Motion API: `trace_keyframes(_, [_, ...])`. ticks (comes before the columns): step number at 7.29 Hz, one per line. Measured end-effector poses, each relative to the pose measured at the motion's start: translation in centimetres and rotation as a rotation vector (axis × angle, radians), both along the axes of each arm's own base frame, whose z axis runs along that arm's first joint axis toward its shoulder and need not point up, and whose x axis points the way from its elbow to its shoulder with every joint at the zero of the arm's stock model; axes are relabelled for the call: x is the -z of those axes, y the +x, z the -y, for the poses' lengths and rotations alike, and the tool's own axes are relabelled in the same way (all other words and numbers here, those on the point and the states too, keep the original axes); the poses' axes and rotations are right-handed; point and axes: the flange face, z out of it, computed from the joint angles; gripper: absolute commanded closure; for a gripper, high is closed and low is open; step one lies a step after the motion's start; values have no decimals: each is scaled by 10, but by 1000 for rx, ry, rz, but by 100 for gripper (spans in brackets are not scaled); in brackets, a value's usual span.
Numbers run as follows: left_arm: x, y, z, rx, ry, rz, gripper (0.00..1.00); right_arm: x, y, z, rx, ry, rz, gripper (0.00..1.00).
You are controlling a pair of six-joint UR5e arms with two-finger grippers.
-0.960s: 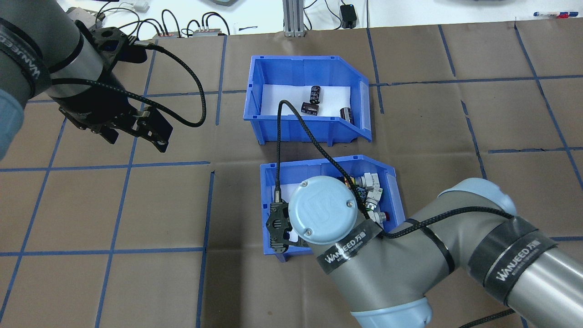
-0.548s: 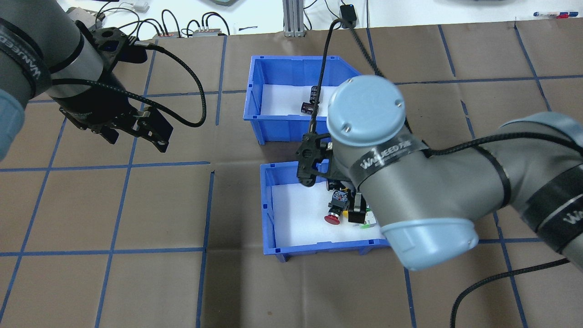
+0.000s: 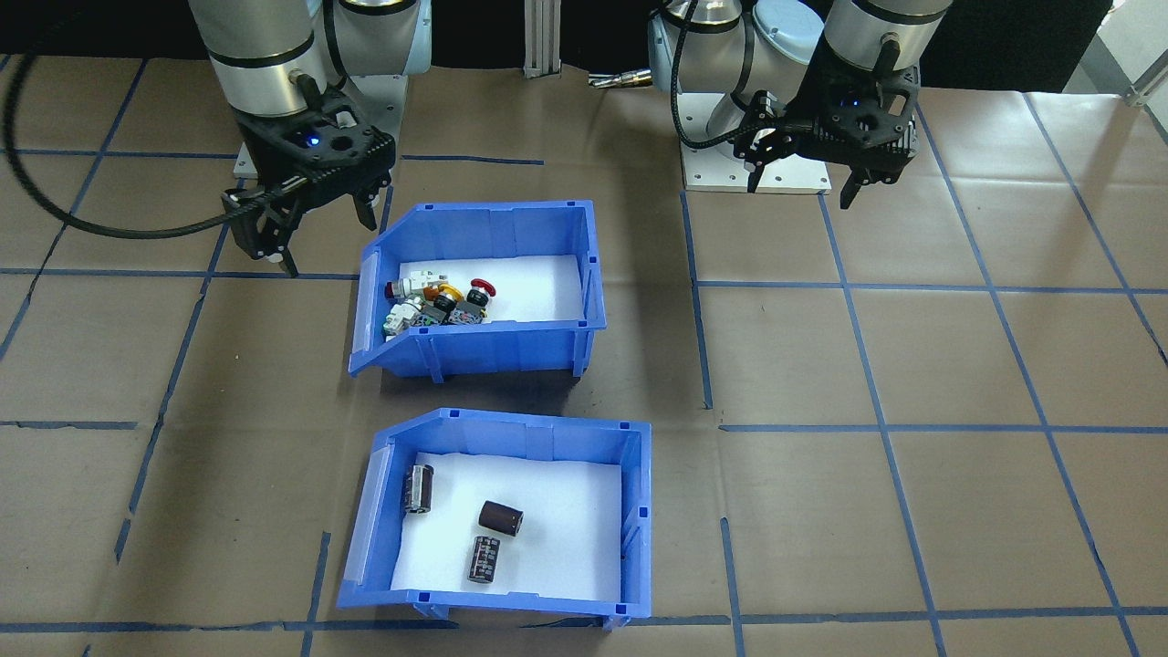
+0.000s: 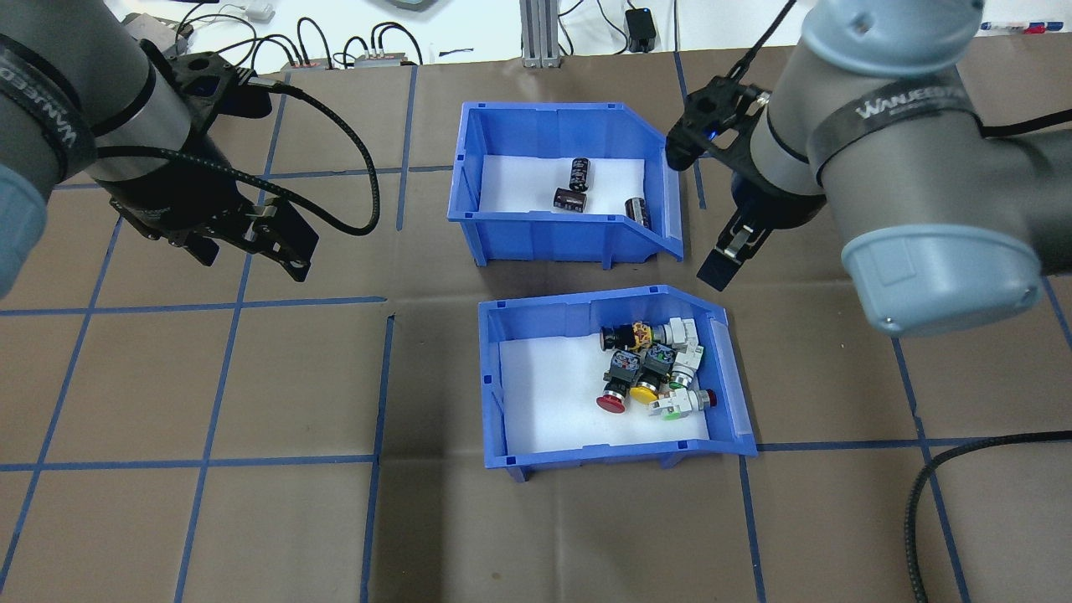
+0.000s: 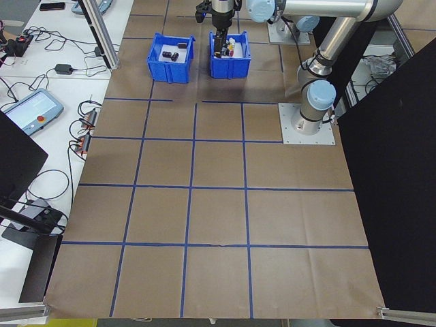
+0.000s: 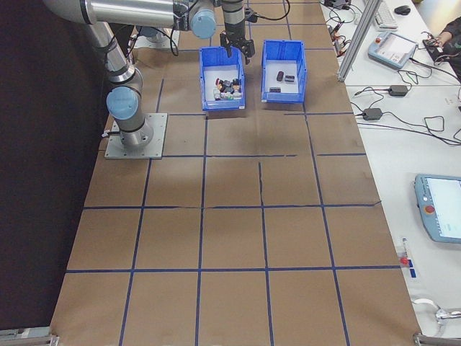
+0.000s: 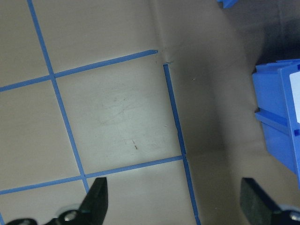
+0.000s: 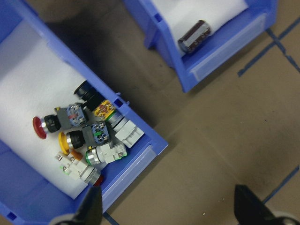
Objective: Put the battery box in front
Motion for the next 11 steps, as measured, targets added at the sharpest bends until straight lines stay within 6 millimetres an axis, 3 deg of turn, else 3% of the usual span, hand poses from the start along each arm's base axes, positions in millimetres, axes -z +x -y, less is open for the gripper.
trace_keyframes(2, [0,0,0,0,1,0,1,-12,-13,26,328,1,44,0])
trace_keyframes(5, [1,0,0,0,2,-1,1,-16,-21,37,644,140,42,0])
trace_keyframes(8, [2,0,0,0,4,-1,1,-10,-42,35,787,238,14,0])
trace_keyframes(11, [2,0,0,0,5,-1,1,-13,-45,34,847,231,8,0])
